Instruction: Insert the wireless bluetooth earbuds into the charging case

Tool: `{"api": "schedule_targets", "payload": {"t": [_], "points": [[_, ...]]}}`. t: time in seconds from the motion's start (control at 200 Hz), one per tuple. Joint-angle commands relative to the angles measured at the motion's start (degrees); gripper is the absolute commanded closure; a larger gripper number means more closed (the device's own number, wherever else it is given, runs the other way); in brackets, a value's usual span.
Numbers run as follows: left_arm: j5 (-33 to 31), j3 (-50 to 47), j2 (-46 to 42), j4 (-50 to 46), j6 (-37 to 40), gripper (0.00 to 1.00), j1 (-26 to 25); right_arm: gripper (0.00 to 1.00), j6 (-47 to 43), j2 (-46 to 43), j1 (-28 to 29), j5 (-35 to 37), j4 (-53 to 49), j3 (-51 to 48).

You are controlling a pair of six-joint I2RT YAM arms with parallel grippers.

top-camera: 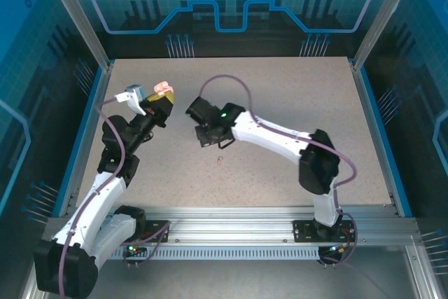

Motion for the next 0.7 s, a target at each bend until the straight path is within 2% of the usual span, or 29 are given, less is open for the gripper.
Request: {"api": "schedule_targets", "payload": {"t": [0.0, 0.195, 0.335, 0.495, 0.695], "points": [[7.1, -1.3, 0.6, 8.3, -0.2, 1.0, 0.6, 0.87, -4.3, -6.5, -3.1, 2.5, 1.6, -1.9], [12.0, -3.4, 3.7, 17.8, -0.6, 1.0, -0.7, 0.86, -11.3, -14.5, -6.9, 2.3, 4.3, -0.3], [13.0, -2.8, 6.2, 18.6, 4.2, 1.0, -4.8, 0.86, -16.7, -18.3, -8.2, 1.0, 7.2, 1.1], [11.1, -2.9, 8.9, 20.1, 11.8, 1.0, -10.7, 0.86, -21.6, -22.3, -8.4, -1.3, 11.2, 0.4], [4.4, -4.1, 12.7, 26.6, 20.0, 1.0, -15.9, 0.86, -25.7, -28.0, -8.2, -4.9, 17.2, -4.6]]}}
